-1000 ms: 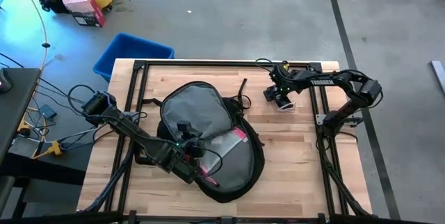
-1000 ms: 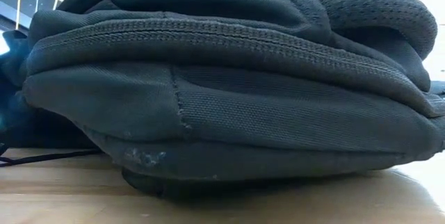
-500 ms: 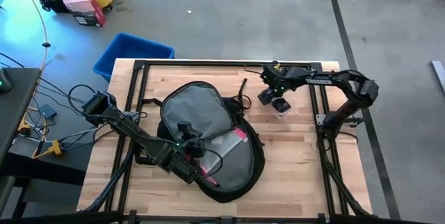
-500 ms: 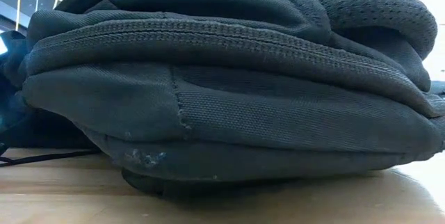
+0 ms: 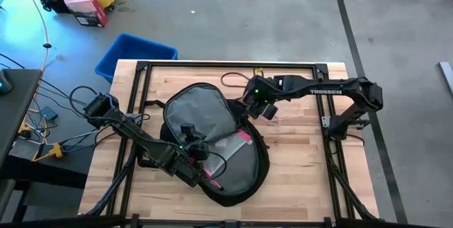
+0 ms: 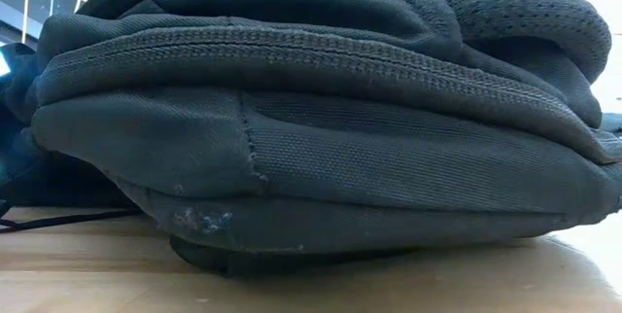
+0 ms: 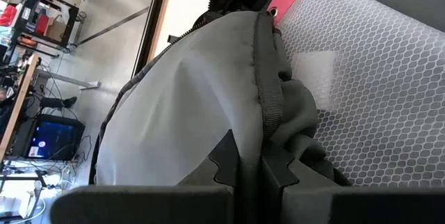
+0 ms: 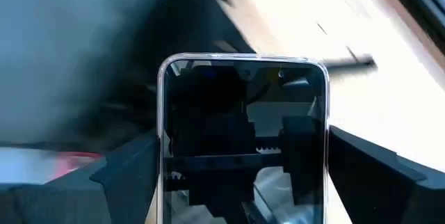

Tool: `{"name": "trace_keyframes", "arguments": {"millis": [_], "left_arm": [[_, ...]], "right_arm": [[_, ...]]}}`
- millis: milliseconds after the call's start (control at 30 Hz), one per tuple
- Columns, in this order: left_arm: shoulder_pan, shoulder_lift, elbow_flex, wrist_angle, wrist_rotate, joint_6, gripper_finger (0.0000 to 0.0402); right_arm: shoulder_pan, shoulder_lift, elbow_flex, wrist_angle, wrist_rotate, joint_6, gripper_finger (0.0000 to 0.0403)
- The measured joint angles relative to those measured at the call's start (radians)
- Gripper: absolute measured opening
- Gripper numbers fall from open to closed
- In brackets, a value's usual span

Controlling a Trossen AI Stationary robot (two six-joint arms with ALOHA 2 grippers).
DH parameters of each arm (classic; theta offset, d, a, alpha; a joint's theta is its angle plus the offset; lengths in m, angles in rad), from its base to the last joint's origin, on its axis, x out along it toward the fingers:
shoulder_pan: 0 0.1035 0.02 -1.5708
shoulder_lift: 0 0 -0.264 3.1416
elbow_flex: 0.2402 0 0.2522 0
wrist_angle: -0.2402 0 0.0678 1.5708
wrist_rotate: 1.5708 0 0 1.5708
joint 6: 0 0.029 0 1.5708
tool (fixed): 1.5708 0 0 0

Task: Unpack backpack
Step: Put the pink cellphone into the black backpack

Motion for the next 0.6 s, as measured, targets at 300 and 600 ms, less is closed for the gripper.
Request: {"name": "trace_keyframes", "arguments": {"millis": [300,600], "left_arm": [[-0.001,0.000,0.000,-0.056,-0.010,-0.036,0.0001],[0.007,0.001,-0.006,-0.166,-0.059,-0.119,0.0001]], "right_arm": [[0.210,0.016,0.015,0.182,-0.051,-0.029,0.0338],[0.299,0.042,0.211,0.191,-0.024,-0.052,0.0336]]}}
